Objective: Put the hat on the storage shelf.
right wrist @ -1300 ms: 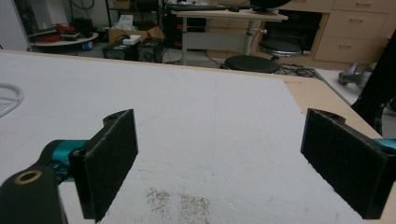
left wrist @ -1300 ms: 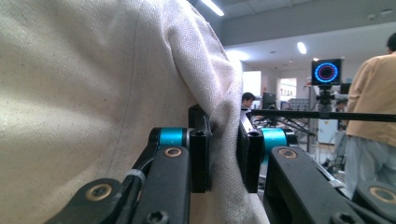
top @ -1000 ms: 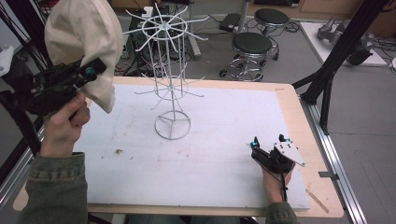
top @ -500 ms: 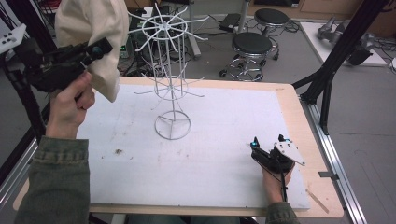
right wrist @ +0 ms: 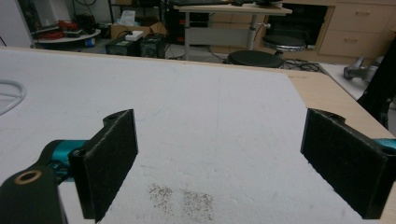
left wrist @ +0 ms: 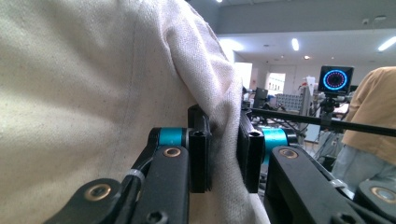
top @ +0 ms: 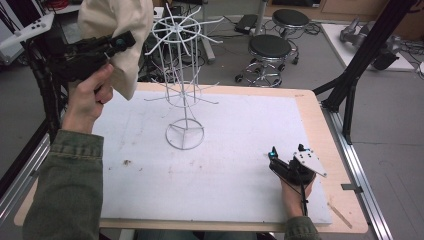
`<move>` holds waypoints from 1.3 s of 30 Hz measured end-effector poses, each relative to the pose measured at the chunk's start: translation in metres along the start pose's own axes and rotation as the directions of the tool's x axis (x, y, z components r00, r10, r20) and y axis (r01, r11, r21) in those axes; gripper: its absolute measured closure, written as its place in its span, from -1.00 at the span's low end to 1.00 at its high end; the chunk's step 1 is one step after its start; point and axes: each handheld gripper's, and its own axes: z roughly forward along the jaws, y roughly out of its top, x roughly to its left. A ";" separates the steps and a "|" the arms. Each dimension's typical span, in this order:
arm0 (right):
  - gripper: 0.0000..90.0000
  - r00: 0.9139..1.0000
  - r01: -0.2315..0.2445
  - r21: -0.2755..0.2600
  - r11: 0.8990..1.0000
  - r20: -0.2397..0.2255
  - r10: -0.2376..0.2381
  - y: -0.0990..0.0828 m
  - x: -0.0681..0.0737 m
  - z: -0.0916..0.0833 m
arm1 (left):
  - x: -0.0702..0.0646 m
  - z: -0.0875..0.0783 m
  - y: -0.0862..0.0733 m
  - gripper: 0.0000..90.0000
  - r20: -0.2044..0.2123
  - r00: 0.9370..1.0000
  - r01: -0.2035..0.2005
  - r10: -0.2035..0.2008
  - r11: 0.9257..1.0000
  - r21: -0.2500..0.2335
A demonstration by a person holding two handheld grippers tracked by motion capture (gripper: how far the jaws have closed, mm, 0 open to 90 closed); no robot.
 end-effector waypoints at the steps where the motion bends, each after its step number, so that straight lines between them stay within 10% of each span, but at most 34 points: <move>1: -0.78 1.000 0.000 0.000 1.000 0.000 0.000 0.000 0.000 0.000 | 0.001 0.001 -0.001 0.73 0.002 1.000 0.006 -0.006 1.000 -0.004; 22: -0.78 1.000 0.010 0.005 1.000 -0.004 -0.010 0.000 0.001 0.001 | 0.022 -0.003 -0.026 0.41 0.032 0.991 0.128 -0.129 0.991 0.025; 39: -0.78 1.000 0.004 0.001 1.000 -0.003 -0.004 0.000 0.001 0.000 | 0.019 -0.014 -0.026 0.04 0.007 0.994 0.112 -0.112 0.993 0.024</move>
